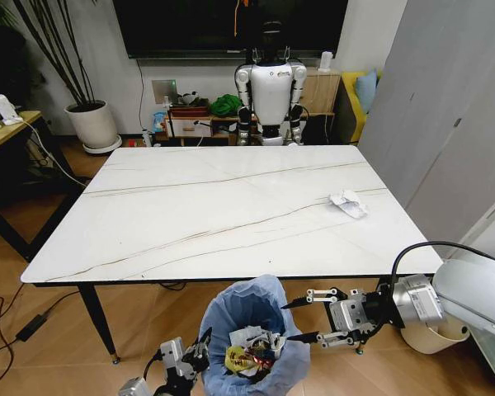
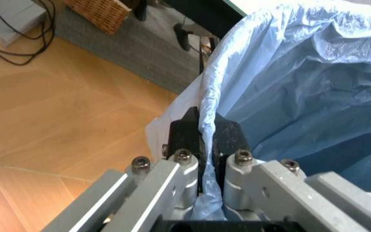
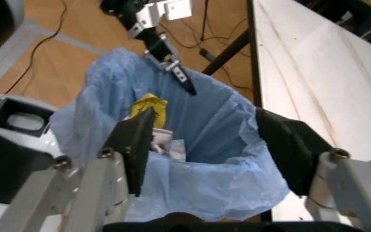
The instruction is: Pick up the trash bin and place the trash from the table into it.
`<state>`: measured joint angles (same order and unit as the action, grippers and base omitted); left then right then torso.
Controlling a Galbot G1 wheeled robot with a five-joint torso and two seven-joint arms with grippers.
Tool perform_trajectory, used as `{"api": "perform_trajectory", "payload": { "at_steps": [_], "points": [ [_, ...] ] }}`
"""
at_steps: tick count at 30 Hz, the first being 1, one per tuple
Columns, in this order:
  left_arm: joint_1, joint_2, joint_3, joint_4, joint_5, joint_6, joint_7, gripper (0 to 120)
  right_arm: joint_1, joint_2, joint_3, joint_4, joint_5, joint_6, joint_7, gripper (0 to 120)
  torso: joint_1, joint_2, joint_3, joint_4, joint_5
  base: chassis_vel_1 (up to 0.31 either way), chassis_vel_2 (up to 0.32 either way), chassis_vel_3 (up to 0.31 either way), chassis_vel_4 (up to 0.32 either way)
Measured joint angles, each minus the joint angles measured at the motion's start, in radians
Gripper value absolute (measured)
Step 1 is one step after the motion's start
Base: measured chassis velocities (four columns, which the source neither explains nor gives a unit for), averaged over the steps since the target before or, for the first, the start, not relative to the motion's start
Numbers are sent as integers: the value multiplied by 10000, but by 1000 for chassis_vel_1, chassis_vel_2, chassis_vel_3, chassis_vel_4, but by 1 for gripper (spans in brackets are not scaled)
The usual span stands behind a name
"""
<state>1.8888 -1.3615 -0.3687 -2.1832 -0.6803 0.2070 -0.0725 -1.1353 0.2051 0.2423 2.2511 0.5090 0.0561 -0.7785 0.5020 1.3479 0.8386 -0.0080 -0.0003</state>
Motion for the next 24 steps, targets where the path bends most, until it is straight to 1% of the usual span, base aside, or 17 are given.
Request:
{"api": "perform_trajectory", "payload": {
  "at_steps": [1, 3, 4, 5, 8, 9, 10, 11, 12, 13, 15, 16, 19, 20, 22, 23, 24],
  "points": [
    [56, -6, -44, -50, 7, -1, 0, 0, 10, 108, 20, -98, 264, -31, 323, 68, 0, 0, 0, 0, 0, 0, 0, 0, 0],
    [175, -6, -126, -121, 18, -6, 6, 0, 67, 330, 18, -371, 812, -110, 941, 75, -1, 0, 0, 0, 2, 0, 0, 0, 0],
    [175, -6, -126, -121, 18, -6, 6, 0, 67, 330, 18, -371, 812, -110, 941, 75, -1, 0, 0, 0, 2, 0, 0, 0, 0],
    [296, -2, -217, -168, 57, -22, 38, 0, 150, 541, -19, -721, 1299, -126, 1482, 81, 0, 0, 0, 0, 4, 0, 0, 0, 0],
    [513, 54, -366, -269, 122, -55, 94, 0, 339, 1110, -91, -1668, 2607, -47, 3257, 96, 0, 0, 0, 3, 6, 0, 0, 0, 0],
    [513, 54, -366, -269, 122, -55, 94, 0, 339, 1110, -91, -1668, 2607, -47, 3257, 96, 0, 0, 0, 3, 6, 0, 0, 0, 0],
    [530, 115, -401, -304, 111, -56, 96, 0, 338, 1329, -29, -1968, 3116, -82, 3833, 98, 0, 0, 0, 2, 4, 0, 0, 0, 0],
    [542, 171, -443, -342, 73, -55, 96, 0, 339, 1499, 75, -2205, 3402, -113, 4103, 99, 0, 0, 0, 1, 3, 0, 0, 0, 0],
    [542, 171, -443, -342, 73, -55, 96, 0, 339, 1499, 75, -2205, 3402, -113, 4103, 99, 0, 0, 0, 1, 3, 0, 0, 0, 0],
    [545, 239, -486, -383, -7, -54, 97, 0, 344, 1756, 241, -2553, 3680, -168, 4366, 100, 0, 0, 0, 0, 2, 0, 0, 0, 0],
    [561, 366, -558, -459, -93, -48, 97, 0, 390, 2226, 578, -3125, 4008, -488, 4825, 100, 1, 0, 0, -1, 2, 0, 0, 0, 0],
    [561, 366, -558, -459, -93, -48, 97, 0, 390, 2226, 578, -3125, 4008, -488, 4825, 100, 1, 0, 0, -1, 2, 0, 0, 0, 0],
    [675, 491, -633, -575, -111, -42, 97, 0, 649, 2797, 777, -3880, 4268, -1018, 5554, 100, 0, 0, 0, -2, 4, 0, 0, 0, 0],
    [675, 491, -633, -575, -111, -42, 97, 0, 649, 2797, 777, -3880, 4268, -1018, 5554, 100, 0, 0, 0, -2, 4, 0, 0, 0, 0],
    [814, 441, -750, -676, -73, -42, 110, 0, 1234, 3214, 389, -4547, 4315, -1340, 6113, 100, 0, 0, 0, -3, -1, 0, 0, 0, 0],
    [870, 388, -806, -724, -39, -42, 125, 0, 1648, 3475, 30, -5016, 4316, -1410, 6257, 100, 1, 0, 0, 0, 5, 0, 0, 0, 0],
    [870, 388, -806, -724, -39, -42, 125, 0, 1648, 3475, 30, -5016, 4316, -1410, 6257, 100, 1, 0, 0, 0, 5, 0, 0, 0, 0]
  ]
}}
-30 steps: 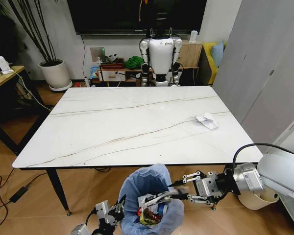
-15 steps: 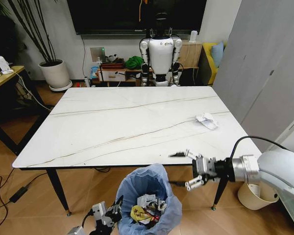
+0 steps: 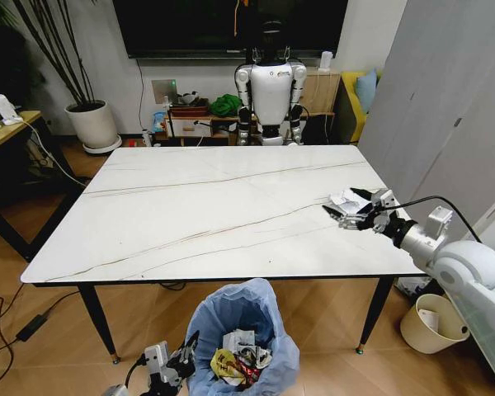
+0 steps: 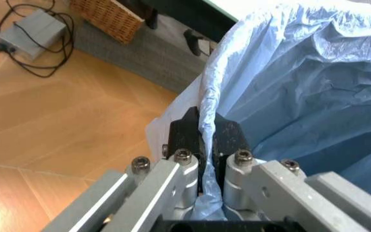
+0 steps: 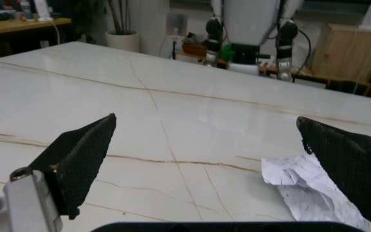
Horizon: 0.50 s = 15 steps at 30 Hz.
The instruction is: Pick up the trash bin and place the trash from the table into it.
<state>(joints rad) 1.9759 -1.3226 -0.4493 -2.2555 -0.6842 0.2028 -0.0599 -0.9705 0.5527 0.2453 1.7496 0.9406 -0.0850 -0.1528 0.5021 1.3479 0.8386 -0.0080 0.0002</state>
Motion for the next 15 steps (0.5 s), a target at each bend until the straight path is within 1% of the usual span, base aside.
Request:
{"api": "perform_trajectory", "payload": {
  "at_steps": [3, 4, 5, 7, 9, 11, 12, 15],
  "points": [
    [98, -131, -109, -59, 73, -4, 15, 0, 927, 694, -775, -1062, -32, -70, 52, 100, 0, 0, 0, -1, -3, 0, 0, 0, 0],
    [98, -131, -109, -59, 73, -4, 15, 0, 927, 694, -775, -1062, -32, -70, 52, 100, 0, 0, 0, -1, -3, 0, 0, 0, 0],
    [132, -184, -147, -83, 96, -6, 21, 0, 1280, 945, -1034, -1458, -68, -86, 41, 100, 1, 0, 1, 3, -2, 0, 0, 0, 0],
    [202, -283, -231, -116, 151, -14, 31, 0, 1928, 1454, -1484, -2209, -182, -107, -78, 100, 2, -1, 1, 3, 0, 0, 0, 0, 0],
    [221, -308, -255, -123, 159, -16, 33, 0, 2162, 1607, -1623, -2447, -228, -112, -130, 100, 3, -1, 1, 2, -1, 0, 0, 0, 0],
    [280, -370, -362, -155, 172, -21, 44, 0, 2792, 2013, -2040, -3158, -454, -101, -284, 100, 2, -1, 1, 3, -5, 0, 0, 0, 0],
    [280, -370, -362, -155, 172, -21, 44, 0, 2792, 2013, -2040, -3158, -454, -101, -284, 100, 2, -1, 1, 3, -5, 0, 0, 0, 0],
    [312, -428, -471, -165, 173, -29, 51, 0, 3390, 2428, -2520, -3960, -828, -57, -392, 100, 2, -1, 1, 1, -5, 0, 0, 0, 0]
  ]
}}
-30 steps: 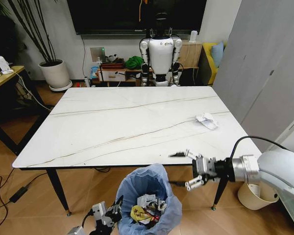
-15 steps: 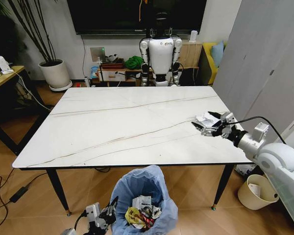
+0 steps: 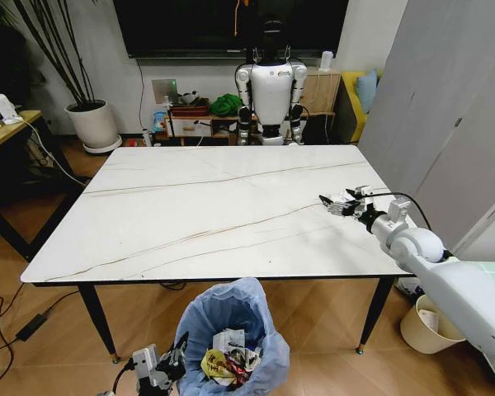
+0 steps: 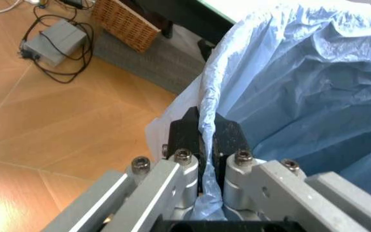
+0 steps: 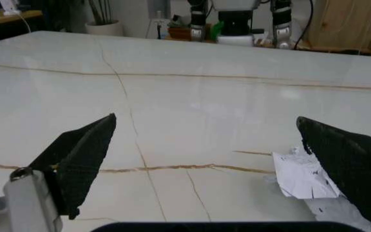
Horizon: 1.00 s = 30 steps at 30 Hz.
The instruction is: Pick up the trash bin and place the trash from the table into it.
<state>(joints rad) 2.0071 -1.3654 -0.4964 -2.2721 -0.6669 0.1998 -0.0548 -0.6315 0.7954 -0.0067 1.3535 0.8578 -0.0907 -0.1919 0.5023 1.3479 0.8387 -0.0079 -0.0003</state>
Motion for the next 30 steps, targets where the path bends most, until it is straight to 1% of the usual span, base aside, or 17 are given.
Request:
{"api": "perform_trajectory", "payload": {
  "at_steps": [1, 3, 5, 7, 8, 11, 13, 15, 30],
  "points": [
    [0, 0, 0, 0, 0, 0, 0, 0, 0, 0, 0, 0, 0, 0, 0, 100, 0, 0, 0, 0, 0, 0, 0, 0, 0],
    [3, -40, -27, 0, 0, -4, 1, 0, 230, 237, -212, -488, -232, 20, -12, 100, 0, 0, 0, -1, 4, 0, 0, 0, 0],
    [3, -46, -30, 0, 0, -5, 1, 0, 271, 280, -240, -585, -268, 21, -12, 100, 0, 0, 0, -1, 5, 0, 0, 0, 0],
    [11, -83, -73, 50, 0, -12, 6, 0, 603, 618, -392, -1445, -471, 28, 7, 100, 0, 0, 0, 0, 4, 0, 0, 0, 0],
    [11, -83, -73, 50, 0, -12, 6, 0, 603, 618, -392, -1445, -471, 28, 7, 100, 0, 0, 0, 0, 4, 0, 0, 0, 0],
    [19, -98, -117, 90, -6, -16, 7, 0, 895, 866, -431, -2233, -708, 106, 7, 100, 0, 0, 0, -1, 4, 0, 0, 0, 0],
    [19, -102, -123, 95, -8, -16, 8, 0, 941, 894, -433, -2341, -754, 121, 7, 100, 0, 0, 0, 0, 3, 0, 0, 0, 0],
    [17, -137, -130, 132, -12, -21, 10, 0, 1101, 1005, -428, -2744, -970, 161, 24, 100, -2, 0, -1, -1, 2, 0, 0, 0, 0],
    [1, -218, -104, 200, 32, -51, 49, 0, 1280, 1157, -90, -3229, -1285, 158, 273, 100, -2, 0, -1, -1, 4, 0, 0, 0, 0]
  ]
}}
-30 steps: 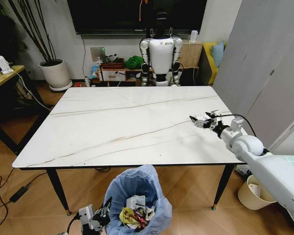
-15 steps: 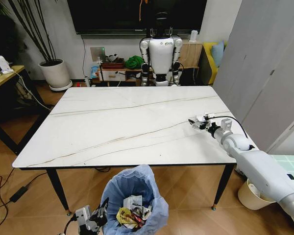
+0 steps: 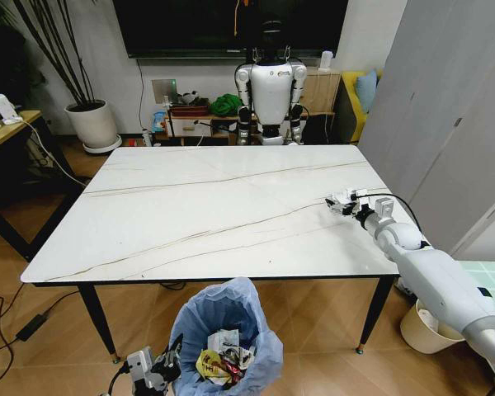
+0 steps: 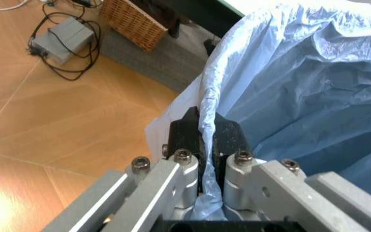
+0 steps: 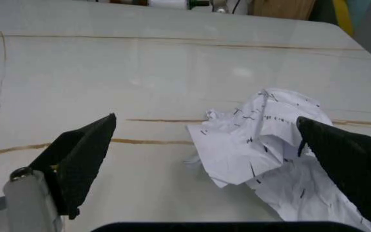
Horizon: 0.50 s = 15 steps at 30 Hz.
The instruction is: Pick up the trash bin and place the trash from the table into it.
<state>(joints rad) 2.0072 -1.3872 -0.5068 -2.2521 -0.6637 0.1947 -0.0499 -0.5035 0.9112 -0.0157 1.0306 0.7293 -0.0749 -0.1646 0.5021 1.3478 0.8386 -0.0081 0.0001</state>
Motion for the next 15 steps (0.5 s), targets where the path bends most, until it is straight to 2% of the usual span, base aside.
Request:
{"api": "perform_trajectory", "payload": {
  "at_steps": [7, 15],
  "points": [
    [-38, -33, 52, 53, 46, -6, 19, 0, 24, -73, 111, 159, 94, -64, 128, 100, 0, 1, 0, 0, -1, 0, 0, 0, 0],
    [-48, -25, 36, 46, 37, -12, 32, 0, 303, 71, -30, -383, 100, -74, 126, 100, 0, 2, 0, 0, -2, 0, 0, 0, 0]
  ]
}}
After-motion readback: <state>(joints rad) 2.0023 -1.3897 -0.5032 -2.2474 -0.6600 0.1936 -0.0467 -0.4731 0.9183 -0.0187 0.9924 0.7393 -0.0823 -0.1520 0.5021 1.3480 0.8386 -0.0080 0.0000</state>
